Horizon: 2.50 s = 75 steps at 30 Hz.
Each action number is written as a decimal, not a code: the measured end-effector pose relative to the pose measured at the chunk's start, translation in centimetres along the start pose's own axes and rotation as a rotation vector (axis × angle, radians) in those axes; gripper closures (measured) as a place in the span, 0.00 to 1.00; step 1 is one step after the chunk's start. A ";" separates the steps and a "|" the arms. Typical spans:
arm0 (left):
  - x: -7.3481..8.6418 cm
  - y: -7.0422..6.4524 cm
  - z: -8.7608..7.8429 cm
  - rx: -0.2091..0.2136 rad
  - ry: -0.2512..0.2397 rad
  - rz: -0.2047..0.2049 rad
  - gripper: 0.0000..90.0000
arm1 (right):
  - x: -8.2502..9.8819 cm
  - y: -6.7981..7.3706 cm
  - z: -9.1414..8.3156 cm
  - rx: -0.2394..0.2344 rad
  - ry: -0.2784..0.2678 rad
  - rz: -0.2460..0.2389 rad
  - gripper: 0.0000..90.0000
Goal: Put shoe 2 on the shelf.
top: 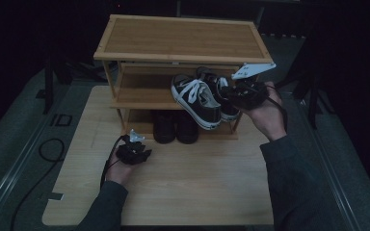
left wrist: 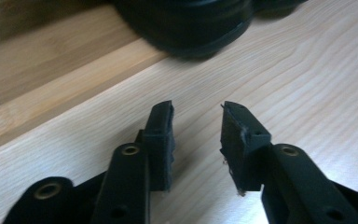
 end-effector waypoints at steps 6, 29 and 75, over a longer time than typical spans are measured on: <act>-1.3 0.0 -1.1 0.014 -0.023 0.018 0.77 | 0.6 0.6 -0.5 -0.032 0.015 -0.032 0.98; -5.6 0.1 -3.9 0.033 -0.087 0.065 0.80 | 1.9 0.5 -1.0 -0.331 -0.028 -0.031 1.00; -14.6 3.6 -8.0 -0.096 -0.136 0.143 1.00 | 9.1 0.8 1.4 -0.469 0.026 -0.036 1.00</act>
Point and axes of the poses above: each handheld gripper's, and its own axes: z roughly forward along the jaws, x roughly out of its underside, y roughly to its left, the point moved 5 cm from there along z, roughly forward along the jaws, and after that the axes turned 14 degrees about z, right-handed, at the moved point
